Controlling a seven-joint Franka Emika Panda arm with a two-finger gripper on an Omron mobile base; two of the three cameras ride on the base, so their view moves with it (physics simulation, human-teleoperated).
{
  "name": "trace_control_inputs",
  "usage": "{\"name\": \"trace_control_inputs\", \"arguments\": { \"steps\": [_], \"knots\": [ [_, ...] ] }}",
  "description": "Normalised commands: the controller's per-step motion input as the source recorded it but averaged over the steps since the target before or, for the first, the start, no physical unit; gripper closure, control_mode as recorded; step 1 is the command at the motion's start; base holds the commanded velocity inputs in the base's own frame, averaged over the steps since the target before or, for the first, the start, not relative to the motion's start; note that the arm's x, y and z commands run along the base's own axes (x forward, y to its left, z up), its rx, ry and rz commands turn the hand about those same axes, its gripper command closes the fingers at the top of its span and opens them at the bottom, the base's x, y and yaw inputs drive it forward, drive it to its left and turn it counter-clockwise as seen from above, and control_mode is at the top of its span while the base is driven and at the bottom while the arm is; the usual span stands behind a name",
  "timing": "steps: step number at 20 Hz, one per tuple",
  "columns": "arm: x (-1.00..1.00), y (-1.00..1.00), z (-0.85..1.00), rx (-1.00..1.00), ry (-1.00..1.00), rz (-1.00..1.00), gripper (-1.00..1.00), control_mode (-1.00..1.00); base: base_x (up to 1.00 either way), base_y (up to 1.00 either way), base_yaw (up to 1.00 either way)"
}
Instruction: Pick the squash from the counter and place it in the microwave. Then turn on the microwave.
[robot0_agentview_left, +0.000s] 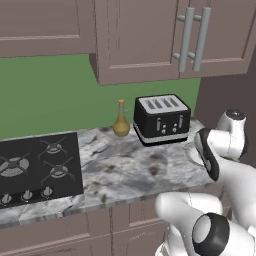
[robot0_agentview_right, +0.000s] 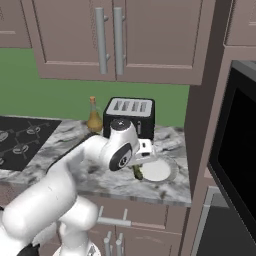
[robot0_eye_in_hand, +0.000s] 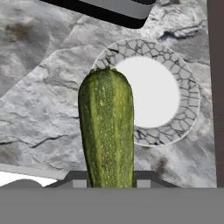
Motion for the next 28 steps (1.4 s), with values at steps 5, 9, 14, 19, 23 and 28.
{"name": "trace_control_inputs", "arguments": {
  "steps": [5,9,14,19,23,28],
  "knots": [
    [-0.62,0.22,0.58,0.00,-0.04,-0.13,1.00,-1.00,0.00,0.00,0.00],
    [-0.69,0.22,0.61,0.00,-0.06,-0.11,1.00,-1.00,0.00,0.00,0.00],
    [-0.67,0.19,0.57,0.00,-0.08,-0.10,1.00,-1.00,0.00,0.00,0.00],
    [-0.60,0.21,0.60,0.00,-0.08,-0.12,1.00,-1.00,0.00,0.00,0.00],
    [-0.59,0.07,0.65,0.00,-0.06,-0.09,1.00,-1.00,0.00,0.00,0.00],
    [-0.47,0.14,0.63,0.00,-0.04,-0.05,1.00,-1.00,0.00,0.00,0.00]
  ]
}}
